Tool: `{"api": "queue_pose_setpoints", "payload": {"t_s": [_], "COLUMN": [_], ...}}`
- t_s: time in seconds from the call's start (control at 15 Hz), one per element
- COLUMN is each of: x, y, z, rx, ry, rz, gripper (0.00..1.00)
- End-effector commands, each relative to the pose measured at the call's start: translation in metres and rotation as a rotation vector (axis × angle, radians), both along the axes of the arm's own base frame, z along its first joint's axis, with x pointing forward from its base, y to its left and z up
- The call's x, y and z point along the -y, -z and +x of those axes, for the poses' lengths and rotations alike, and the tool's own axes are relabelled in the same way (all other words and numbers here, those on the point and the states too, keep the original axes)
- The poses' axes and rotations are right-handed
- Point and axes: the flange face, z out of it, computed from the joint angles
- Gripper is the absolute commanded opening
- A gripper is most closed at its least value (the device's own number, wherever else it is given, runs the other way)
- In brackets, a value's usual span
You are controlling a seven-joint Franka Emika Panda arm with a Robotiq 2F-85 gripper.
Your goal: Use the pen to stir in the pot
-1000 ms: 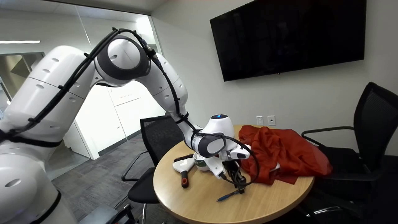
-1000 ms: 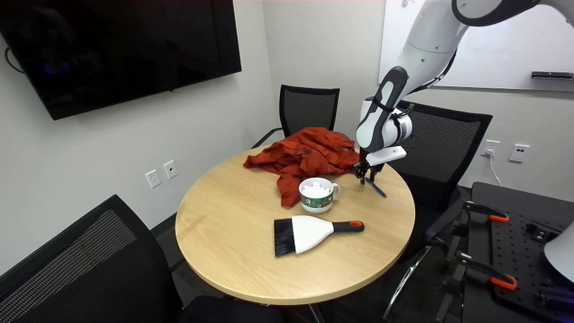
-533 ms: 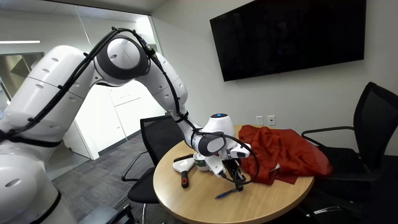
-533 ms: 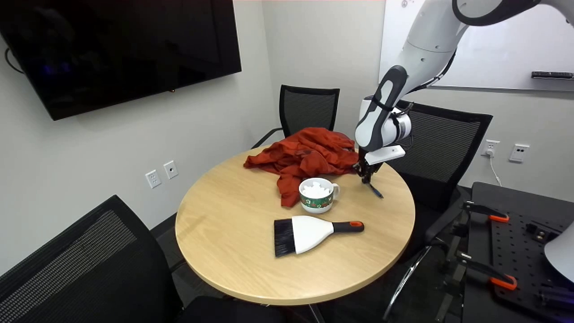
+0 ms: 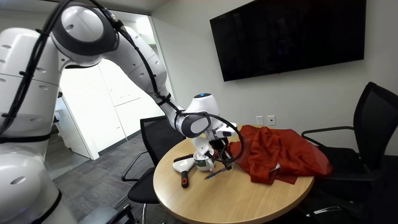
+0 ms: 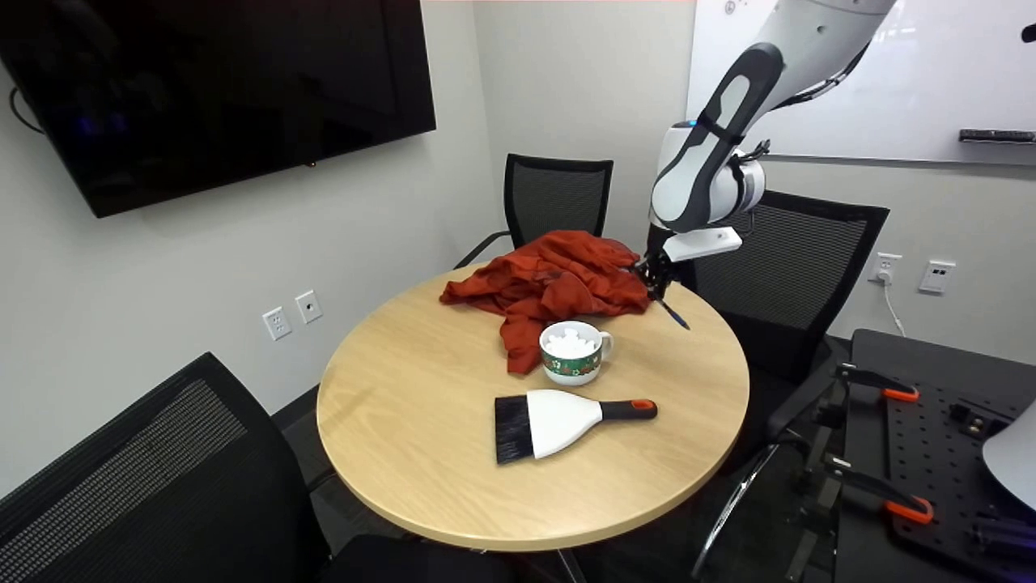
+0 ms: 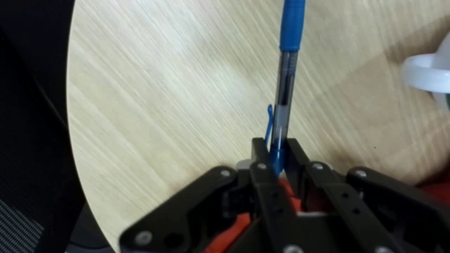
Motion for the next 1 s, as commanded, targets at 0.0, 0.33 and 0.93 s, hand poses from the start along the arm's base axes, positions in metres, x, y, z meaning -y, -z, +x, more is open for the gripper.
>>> {"api": "queue_pose_setpoints", "payload": {"t_s": [0.0,0.33,0.93], "x": [-0.029,-0.073,-0.097], "y": [-0.052,-0.081,-0.07], "z": [-0.017,-0.019,-0.021], "rx": [0.079,0.236,0.35], "ry": [0.008,0.036,0.071], "rz": [-0.006,-0.029,-0.086], "gripper": [0.04,0.04,0.17]}}
